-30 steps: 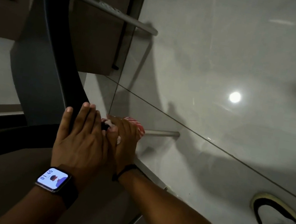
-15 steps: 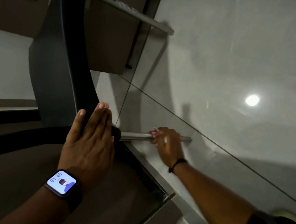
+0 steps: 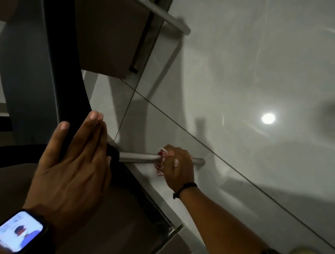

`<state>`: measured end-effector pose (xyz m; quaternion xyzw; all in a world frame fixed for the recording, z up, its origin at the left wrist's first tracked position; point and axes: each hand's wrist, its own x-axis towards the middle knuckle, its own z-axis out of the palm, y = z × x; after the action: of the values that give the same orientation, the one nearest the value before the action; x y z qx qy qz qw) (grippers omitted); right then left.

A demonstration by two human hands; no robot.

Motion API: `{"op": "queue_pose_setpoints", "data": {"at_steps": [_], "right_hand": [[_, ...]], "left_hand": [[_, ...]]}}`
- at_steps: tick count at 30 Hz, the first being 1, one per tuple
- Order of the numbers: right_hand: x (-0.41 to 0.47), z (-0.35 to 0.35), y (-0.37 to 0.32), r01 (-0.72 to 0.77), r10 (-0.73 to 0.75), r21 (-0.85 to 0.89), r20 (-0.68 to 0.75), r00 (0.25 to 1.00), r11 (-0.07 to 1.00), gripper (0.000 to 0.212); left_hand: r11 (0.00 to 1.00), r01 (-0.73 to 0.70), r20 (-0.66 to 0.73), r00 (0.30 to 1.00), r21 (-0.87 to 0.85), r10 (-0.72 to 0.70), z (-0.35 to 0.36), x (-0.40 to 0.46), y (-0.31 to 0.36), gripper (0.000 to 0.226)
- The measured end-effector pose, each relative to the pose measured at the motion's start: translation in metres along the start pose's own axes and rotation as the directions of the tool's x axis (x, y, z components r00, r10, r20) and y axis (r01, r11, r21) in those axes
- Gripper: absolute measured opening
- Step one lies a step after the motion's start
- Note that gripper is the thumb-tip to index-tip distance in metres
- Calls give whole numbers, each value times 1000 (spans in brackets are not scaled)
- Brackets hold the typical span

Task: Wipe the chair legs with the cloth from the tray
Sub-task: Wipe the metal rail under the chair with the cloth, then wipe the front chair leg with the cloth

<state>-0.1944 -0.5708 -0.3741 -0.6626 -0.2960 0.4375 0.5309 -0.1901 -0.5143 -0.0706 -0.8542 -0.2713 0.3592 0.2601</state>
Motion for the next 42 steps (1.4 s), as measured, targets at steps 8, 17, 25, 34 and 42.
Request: {"op": "queue_pose_setpoints", "data": {"at_steps": [8,17,25,34,42], "right_hand": [[-5,-5,62,-405,400,64,80,913,912,44],[-18,-31,-123,-305,395,676,21,918,671,27],[99,-180,-309,-181,504,753,-222,835,632,29],[226,-235,-445,-14,208,493,-342,917,870,28],[299,-165,-384,-110,200,342,-238,951,933,21]], "left_hand": [[1000,-13,20,1000,16,13,2,-3,0,65],[989,70,177,983,-133,-46,-39,12,-4,64],[949,172,21,985,-266,-173,-179,87,-91,72],[911,195,-38,974,-363,-223,-256,171,-198,72],[902,167,70,986,-397,-151,-167,254,-234,69]]}}
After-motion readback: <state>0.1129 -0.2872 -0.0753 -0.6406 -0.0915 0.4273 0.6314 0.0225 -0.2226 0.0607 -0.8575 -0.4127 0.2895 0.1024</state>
